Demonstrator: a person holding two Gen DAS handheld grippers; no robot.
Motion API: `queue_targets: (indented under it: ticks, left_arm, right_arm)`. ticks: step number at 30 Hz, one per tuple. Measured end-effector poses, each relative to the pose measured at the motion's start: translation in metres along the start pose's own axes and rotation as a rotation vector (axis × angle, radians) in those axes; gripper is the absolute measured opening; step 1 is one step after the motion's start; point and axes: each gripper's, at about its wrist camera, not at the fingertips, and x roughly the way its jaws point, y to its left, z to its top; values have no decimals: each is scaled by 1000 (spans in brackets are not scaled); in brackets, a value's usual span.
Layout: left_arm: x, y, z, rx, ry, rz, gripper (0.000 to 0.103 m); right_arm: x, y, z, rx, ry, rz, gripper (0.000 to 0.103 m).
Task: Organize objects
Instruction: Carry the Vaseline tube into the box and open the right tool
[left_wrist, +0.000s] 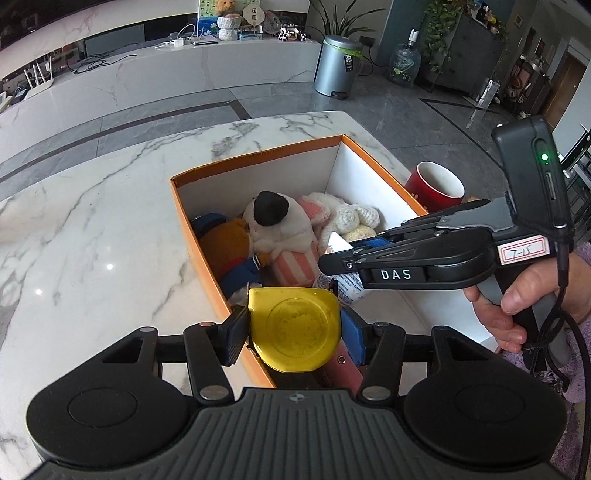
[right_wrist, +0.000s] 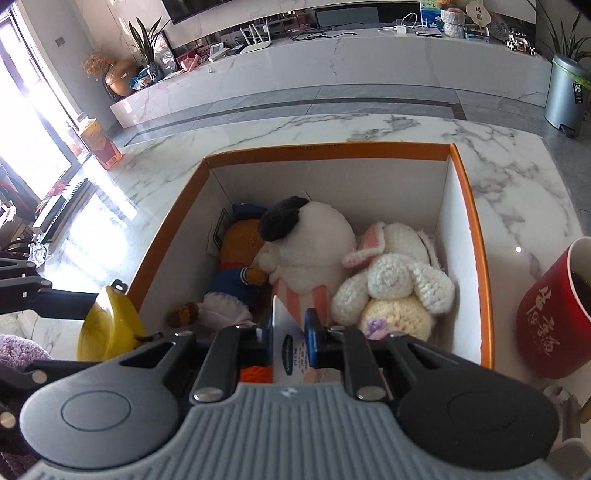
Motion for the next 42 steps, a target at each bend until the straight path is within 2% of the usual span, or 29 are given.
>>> queue_targets:
  ticks: [4, 8, 9, 12, 17, 25, 27, 31, 35, 39, 42]
  left_arm:
    - [2, -4, 0, 19, 0, -7, 62]
    - [-1, -8, -1, 28, -8, -6, 62]
    - [-2, -8, -2, 29, -8, -7, 62]
    - [-3, -9, -3, 29, -6, -4, 62]
    - [-6, -6, -5, 26, -6, 9, 62]
    - [-6, -12, -7, 42, -1, 0, 62]
    - [-8, -16, -9, 51, -2, -6, 62]
    - [-12, -25, -12, 66, 2, -31, 62]
    - [-10, -39, -15, 74, 16, -98, 62]
    - [7, -59, -14, 108, 37, -126, 62]
    - [25, -70, -11, 112, 67, -143, 62]
  right_arm:
    - [-15, 4, -2, 3, -28, 16, 23]
    - [-22, 11, -7, -36, -11, -33, 22]
    - [-22, 12, -9, -39, -8, -37, 21]
    - [-21, 12, -13, -33, -2, -34, 9]
    - [-22, 15, -13, 6, 14, -41, 7]
    - [-24, 26, -19, -19, 37, -73, 8]
    - [-26, 26, -19, -8, 40, -54, 12]
    - [-47, 27, -20, -22, -8, -63, 16]
    - [-77, 21, -23, -31, -68, -103, 20]
    - [-98, 10, -33, -47, -88, -159, 20]
    - [-107, -1, -40, -40, -88, -169, 20]
